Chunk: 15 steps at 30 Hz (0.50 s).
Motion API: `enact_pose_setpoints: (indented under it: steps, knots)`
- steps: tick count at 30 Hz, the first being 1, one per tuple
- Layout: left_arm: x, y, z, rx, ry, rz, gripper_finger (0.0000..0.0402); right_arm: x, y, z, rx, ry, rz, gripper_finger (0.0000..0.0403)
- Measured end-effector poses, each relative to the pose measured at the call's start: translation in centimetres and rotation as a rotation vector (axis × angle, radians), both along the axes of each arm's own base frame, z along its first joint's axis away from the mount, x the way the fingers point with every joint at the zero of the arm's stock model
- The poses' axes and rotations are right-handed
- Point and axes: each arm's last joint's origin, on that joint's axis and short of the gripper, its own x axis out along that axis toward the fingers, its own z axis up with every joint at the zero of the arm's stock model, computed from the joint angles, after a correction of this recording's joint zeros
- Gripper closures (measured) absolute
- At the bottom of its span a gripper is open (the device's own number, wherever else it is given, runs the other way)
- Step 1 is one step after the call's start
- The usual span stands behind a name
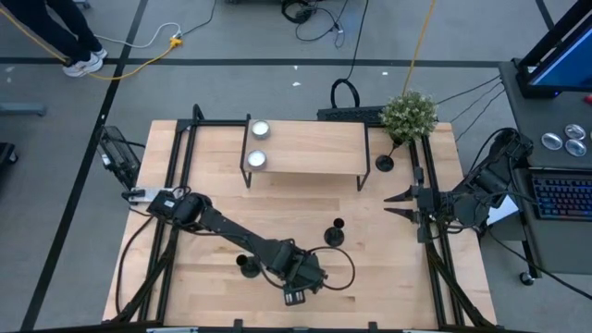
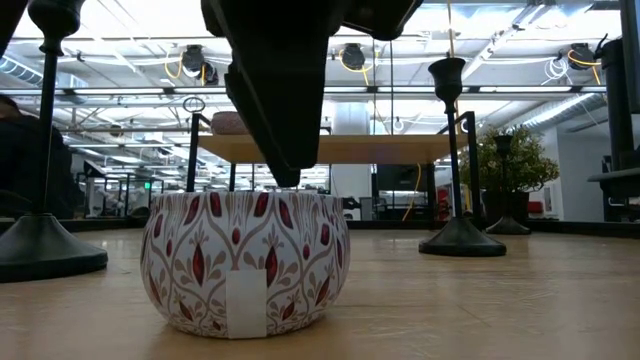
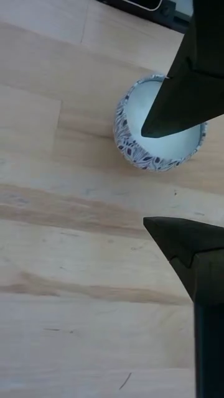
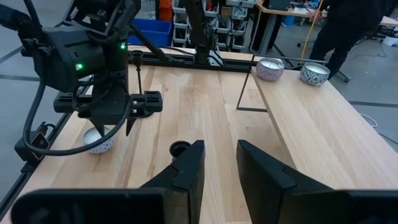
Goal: Pick & Place candle stick holders
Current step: Put the red scented candle on the shelf
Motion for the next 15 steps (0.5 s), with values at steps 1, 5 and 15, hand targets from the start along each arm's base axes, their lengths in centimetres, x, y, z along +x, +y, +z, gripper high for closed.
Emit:
enact_pose_setpoints:
  steps: [1,5,15]
  knots:
    - [0.0,0.0,0.0,0.001,0.000,-0.005,0.0174,0.0,0.0,0.0,0.000,0.000,0.000,0.0314]
    - [0.0,0.0,-0.2,0.003,0.003,-0.011,0.0174,0.0,0.0,0.0,0.000,0.000,0.000,0.0314]
    - [-0.7,-0.2,-1.5,-0.018,0.063,-0.035,0.0174,0.0,0.0,0.0,0.000,0.000,0.000,0.0314]
